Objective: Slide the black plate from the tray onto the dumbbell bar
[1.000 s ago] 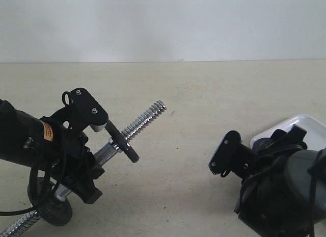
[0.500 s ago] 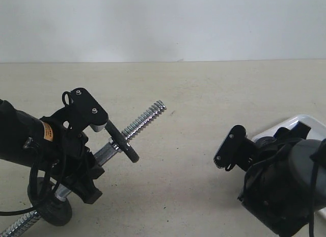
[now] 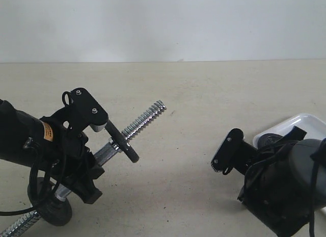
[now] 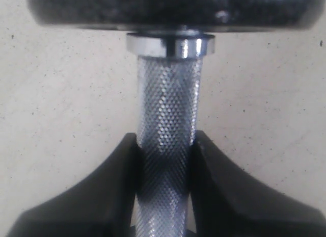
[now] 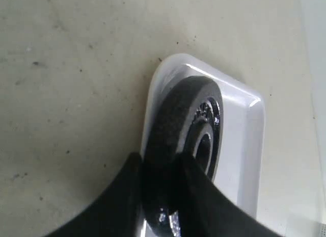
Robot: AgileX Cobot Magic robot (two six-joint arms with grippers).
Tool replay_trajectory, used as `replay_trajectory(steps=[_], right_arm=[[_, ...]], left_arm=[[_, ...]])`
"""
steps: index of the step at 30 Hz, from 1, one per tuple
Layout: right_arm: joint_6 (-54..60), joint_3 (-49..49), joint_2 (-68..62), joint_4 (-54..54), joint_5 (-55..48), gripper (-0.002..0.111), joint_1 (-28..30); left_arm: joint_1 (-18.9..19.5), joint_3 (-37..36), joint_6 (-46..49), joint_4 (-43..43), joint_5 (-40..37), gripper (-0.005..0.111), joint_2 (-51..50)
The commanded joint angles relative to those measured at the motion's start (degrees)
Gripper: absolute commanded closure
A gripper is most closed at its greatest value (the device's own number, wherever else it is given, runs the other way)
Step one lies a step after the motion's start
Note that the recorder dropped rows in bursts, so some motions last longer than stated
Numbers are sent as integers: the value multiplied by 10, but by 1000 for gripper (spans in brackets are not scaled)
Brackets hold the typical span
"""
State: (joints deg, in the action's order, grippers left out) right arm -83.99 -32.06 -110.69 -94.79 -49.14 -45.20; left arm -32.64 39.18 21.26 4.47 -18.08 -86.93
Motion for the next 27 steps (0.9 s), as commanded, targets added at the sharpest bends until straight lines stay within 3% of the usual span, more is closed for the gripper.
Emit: replay_trajectory(steps=[1,27], right_arm=[[2,4,-8,11,25,108,1],[-19,4,54,32,-1,108,1]], left_arm=[[0,22,3,4,304,102,29],[0,22,3,4,304,102,29]])
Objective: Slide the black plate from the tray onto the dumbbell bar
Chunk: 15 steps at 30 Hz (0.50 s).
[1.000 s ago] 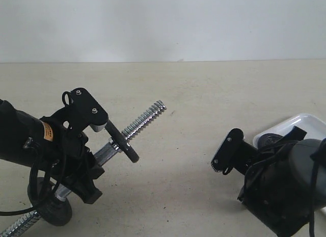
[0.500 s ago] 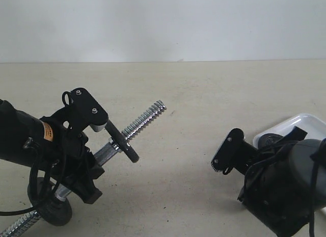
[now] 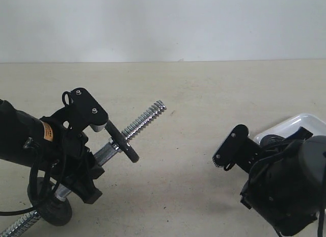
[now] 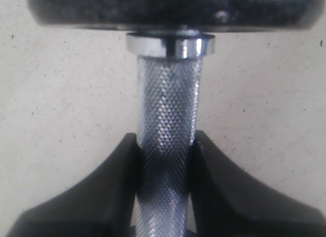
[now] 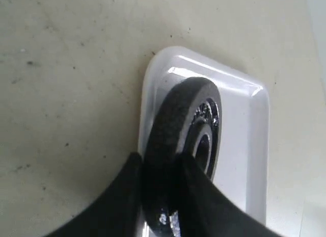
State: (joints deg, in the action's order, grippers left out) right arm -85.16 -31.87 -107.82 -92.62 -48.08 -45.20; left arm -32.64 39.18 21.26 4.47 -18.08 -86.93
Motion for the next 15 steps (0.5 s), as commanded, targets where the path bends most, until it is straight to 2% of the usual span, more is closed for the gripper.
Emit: replay_trajectory(steps=[1,15], right_arm=[[-8,2,31,13,-12,108,1],[2,2,96,43,-45,108,1]], left_arm=[[0,22,3,4,304,102,29],[0,22,3,4,317,102,29]])
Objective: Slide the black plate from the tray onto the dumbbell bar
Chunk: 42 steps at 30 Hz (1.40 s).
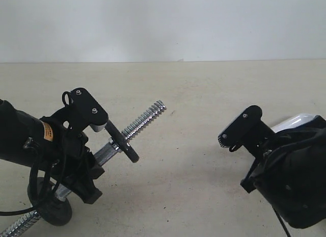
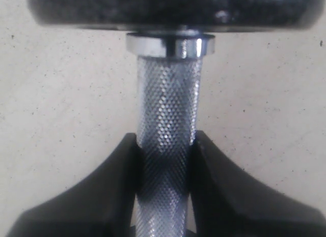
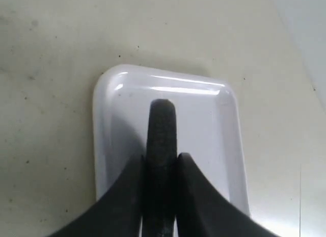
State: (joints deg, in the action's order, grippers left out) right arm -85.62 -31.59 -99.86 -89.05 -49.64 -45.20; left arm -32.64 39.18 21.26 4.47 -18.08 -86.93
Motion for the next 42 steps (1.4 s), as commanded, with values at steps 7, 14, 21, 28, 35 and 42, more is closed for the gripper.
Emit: replay_trajectory(steps=[7,14,21,28,35,42], right_arm=[[18,0,34,47,-82,108,2],[9,-28,38,104,3,108,66],[-10,-53,93,110,62,108,99],[4,-52,127,153,114,108,145],[56,-52,128,227,172,108,180],[75,-52,128,260,195,108,197]], left_arm=[[0,22,3,4,318,102,29],[0,22,3,4,318,102,29],[0,22,3,4,318,102,29],[0,22,3,4,318,102,29],[0,22,3,4,318,102,29],[0,22,3,4,318,102,29]])
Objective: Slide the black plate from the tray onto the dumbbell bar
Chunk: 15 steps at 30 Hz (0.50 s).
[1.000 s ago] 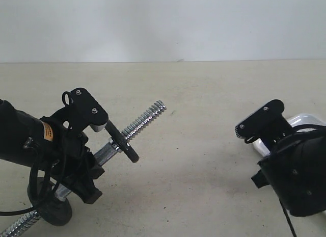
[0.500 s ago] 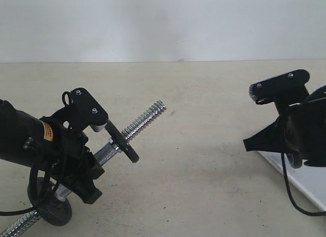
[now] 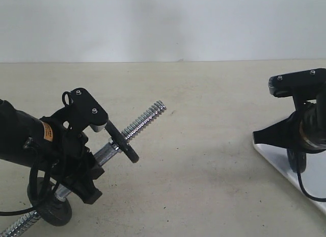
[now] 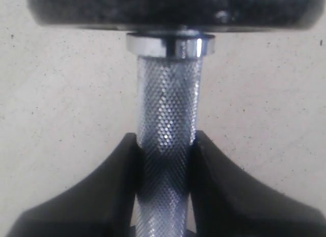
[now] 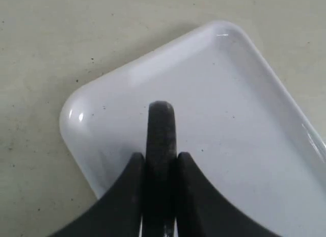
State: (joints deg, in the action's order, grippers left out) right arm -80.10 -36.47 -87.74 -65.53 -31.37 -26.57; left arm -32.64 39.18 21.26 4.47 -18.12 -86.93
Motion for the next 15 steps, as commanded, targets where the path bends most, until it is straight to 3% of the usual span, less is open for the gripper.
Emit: replay_trajectory(steps=[1,15], right_arm=[[22,-3,7,29,12,108,10],[38,-3,7,50,10,108,10]], left_arm=[[0,22,3,4,319,102,29],[0,22,3,4,317,102,36]])
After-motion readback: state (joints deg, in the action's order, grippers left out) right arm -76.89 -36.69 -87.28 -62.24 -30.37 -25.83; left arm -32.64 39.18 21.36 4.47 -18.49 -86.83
